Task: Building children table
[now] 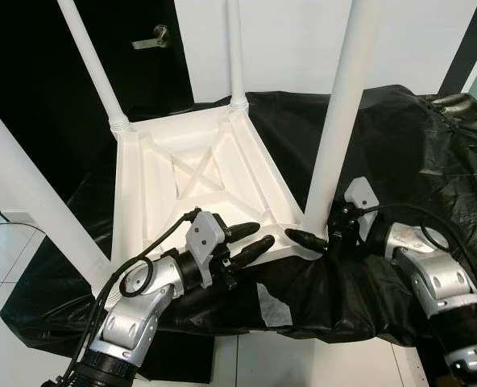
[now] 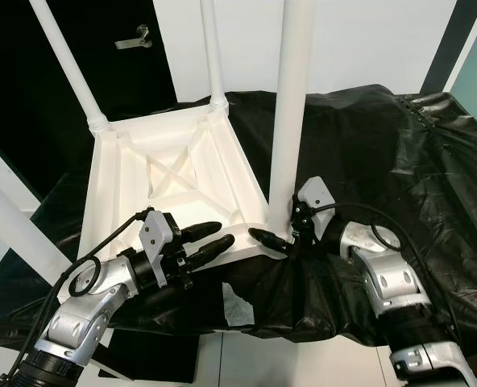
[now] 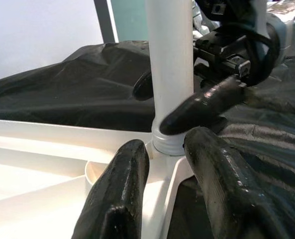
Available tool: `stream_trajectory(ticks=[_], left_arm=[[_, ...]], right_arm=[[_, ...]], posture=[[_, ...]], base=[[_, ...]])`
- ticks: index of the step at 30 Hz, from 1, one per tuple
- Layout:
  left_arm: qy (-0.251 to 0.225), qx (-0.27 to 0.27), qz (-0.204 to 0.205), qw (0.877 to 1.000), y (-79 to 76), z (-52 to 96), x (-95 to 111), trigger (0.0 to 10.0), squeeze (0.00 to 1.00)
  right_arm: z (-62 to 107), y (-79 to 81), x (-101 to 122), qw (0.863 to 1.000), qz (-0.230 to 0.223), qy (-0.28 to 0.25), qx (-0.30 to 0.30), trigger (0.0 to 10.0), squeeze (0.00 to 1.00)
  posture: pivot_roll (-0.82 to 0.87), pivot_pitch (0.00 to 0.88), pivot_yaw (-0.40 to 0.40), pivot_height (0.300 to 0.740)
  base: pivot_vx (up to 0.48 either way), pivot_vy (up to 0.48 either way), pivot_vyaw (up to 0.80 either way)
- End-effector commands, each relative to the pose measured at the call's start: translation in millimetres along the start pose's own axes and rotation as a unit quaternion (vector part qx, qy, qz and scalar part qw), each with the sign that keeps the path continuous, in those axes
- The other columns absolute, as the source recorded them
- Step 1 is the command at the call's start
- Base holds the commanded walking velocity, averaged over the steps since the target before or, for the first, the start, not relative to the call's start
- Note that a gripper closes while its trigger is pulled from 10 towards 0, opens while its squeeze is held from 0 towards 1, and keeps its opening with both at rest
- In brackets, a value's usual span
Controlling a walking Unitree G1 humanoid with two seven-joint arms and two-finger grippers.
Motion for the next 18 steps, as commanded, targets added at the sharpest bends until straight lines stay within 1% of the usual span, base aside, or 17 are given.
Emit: stream_trajectory(ticks=[1,4,5,8,11,12,13,14,18], left_arm=[[-0.001,-0.007,-0.002,1.0,0.3,0.4,1.1,10.0,0.0],[-0.002,-0.002,0.0,1.0,-0.2,1.5,1.0,10.0,0.0],[-0.002,-0.001,0.001,1.0,-0.5,1.9,0.9,10.0,0.0],[-0.003,0.0,0.002,1.0,-0.8,2.0,0.8,10.0,0.0],[-0.003,0.0,0.003,1.0,-1.5,1.7,0.1,10.0,0.0],[-0.004,0.0,0.003,1.0,-1.4,1.1,-0.1,10.0,0.0],[-0.004,0.0,0.003,1.0,-1.4,1.1,-0.1,10.0,0.0],[-0.004,0.0,0.004,1.0,-1.4,0.7,-0.2,10.0,0.0],[-0.005,0.0,0.002,1.0,-0.5,-0.1,0.1,10.0,0.0]], right_arm=[[-4.6,3.0,-2.8,0.999,0.014,0.015,0.025,0.0,0.0],[-3.5,0.3,-4.3,0.999,0.016,0.02,0.033,0.0,0.0],[-2.4,0.2,-5.4,0.999,0.01,0.021,0.035,0.0,0.0],[-1.4,0.0,-7.1,0.999,0.009,0.022,0.037,0.0,0.0],[0.1,1.9,-11.0,0.999,-0.002,0.021,0.036,0.0,0.0],[-0.1,2.4,-11.4,0.999,-0.011,0.016,0.025,5.6,0.0],[-0.1,2.4,-11.4,0.999,-0.011,0.016,0.025,5.6,0.0],[-0.7,1.9,-12.0,1.0,-0.017,0.012,0.019,10.0,0.0],[-2.2,5.0,-12.1,0.999,-0.031,0.0,0.012,10.0,0.0]], posture=[[-0.04,0.0,0.054,0.74],[-0.03,0.0,0.049,0.74],[-0.03,0.0,0.048,0.74],[-0.03,0.0,0.046,0.74],[-0.04,0.0,0.047,0.74],[-0.04,0.0,0.047,0.74],[-0.04,0.0,0.047,0.74],[-0.04,0.0,0.047,0.74],[-0.05,0.0,0.049,0.74]], base=[[0.0,0.0,0.0],[0.0,0.0,0.0],[0.0,0.0,0.0],[0.0,0.0,0.0],[0.0,0.0,0.0],[0.0,0.0,0.0],[0.0,0.0,0.0],[0.0,0.0,0.0],[0.0,0.0,0.0]])
Point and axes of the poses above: a point about 5 cm out from each wrist's last joint towards the gripper, its own z axis pointing back from the gripper into the wrist, its own x axis along the axis of the wrist's last joint, y = z × x, the point moved 3 cm from there along -z, pointing out of the wrist towards the gripper, and after that the axes turned 4 degrees about -z, right-handed, at the moved point
